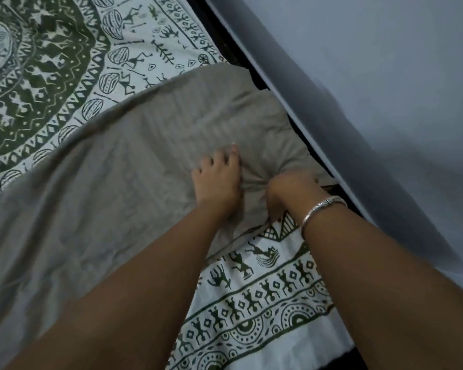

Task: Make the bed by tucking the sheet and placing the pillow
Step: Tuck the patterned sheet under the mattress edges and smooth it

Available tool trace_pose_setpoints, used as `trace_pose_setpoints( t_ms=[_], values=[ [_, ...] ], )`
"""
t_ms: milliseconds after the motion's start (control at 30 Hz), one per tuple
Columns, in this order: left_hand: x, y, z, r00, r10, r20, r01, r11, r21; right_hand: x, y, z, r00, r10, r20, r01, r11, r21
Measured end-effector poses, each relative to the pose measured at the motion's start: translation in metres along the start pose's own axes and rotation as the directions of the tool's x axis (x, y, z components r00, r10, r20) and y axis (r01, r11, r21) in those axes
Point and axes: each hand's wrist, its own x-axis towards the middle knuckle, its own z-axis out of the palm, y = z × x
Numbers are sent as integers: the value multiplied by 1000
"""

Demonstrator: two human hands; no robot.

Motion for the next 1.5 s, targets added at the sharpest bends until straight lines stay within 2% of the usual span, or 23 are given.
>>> trace_pose_setpoints(
  t_ms=[67,100,133,267,300,400,500,600,667,733,767,800,867,933,1033,1100,1200,1267,1333,1400,1500],
  values=[
    [6,-10,2,983,-160,94,159,987,16,12,-2,1,994,-97,-43,94,994,-59],
    [9,-10,4,974,-185,132,185,983,13,18,-4,3,985,-160,-56,154,983,-99],
    [10,-9,6,972,-177,151,176,984,23,22,-7,8,978,-205,-38,199,973,-119],
    [24,-10,5,971,-170,167,169,985,21,40,-20,-6,944,-272,185,305,935,-180],
    [28,-13,3,970,-173,170,172,985,23,43,-19,-12,931,-307,198,342,923,-175],
    [38,-20,-4,965,-200,170,208,978,-28,53,-4,-30,880,-438,184,447,894,-10],
    [53,-29,-12,926,-319,202,357,915,-189,58,15,-37,846,-527,79,506,842,186],
    [65,-39,-19,883,-395,255,465,815,-347,57,27,-25,794,-606,-57,608,788,97],
    [67,-36,-21,878,-405,253,474,806,-354,56,40,-11,742,-649,-165,664,746,51],
    [65,-28,-18,880,-419,223,472,826,-310,54,56,-6,700,-697,-155,714,685,142],
    [64,-23,-16,878,-431,208,475,835,-278,53,63,-9,690,-714,-122,718,651,248],
    [62,-20,-14,874,-444,196,483,840,-248,54,69,-13,670,-737,-88,706,597,381],
    [59,-16,-11,869,-464,171,494,839,-229,57,79,-26,652,-758,-27,659,548,515],
    [54,-15,-8,871,-473,133,492,831,-259,64,85,-43,643,-761,-83,705,546,453],
    [44,-12,-7,888,-459,37,449,846,-286,70,79,-75,644,-722,-255,759,559,335],
    [37,-11,-8,882,-464,-82,417,850,-320,70,62,-93,573,-719,-395,817,542,197],
    [30,-16,-9,818,-515,-256,432,844,-318,66,18,-104,441,-734,-516,821,563,-99],
    [27,-26,-7,770,-571,-285,481,813,-328,62,-16,-100,376,-758,-533,790,563,-243],
    [24,-44,-3,748,-617,-244,536,778,-328,61,-46,-96,346,-795,-498,761,548,-347],
    [20,-65,0,740,-648,-183,566,746,-352,66,-67,-93,377,-807,-455,732,561,-388],
    [11,-87,10,794,-604,-71,554,766,-326,74,-85,-93,517,-790,-329,653,612,-446]
  ],
)
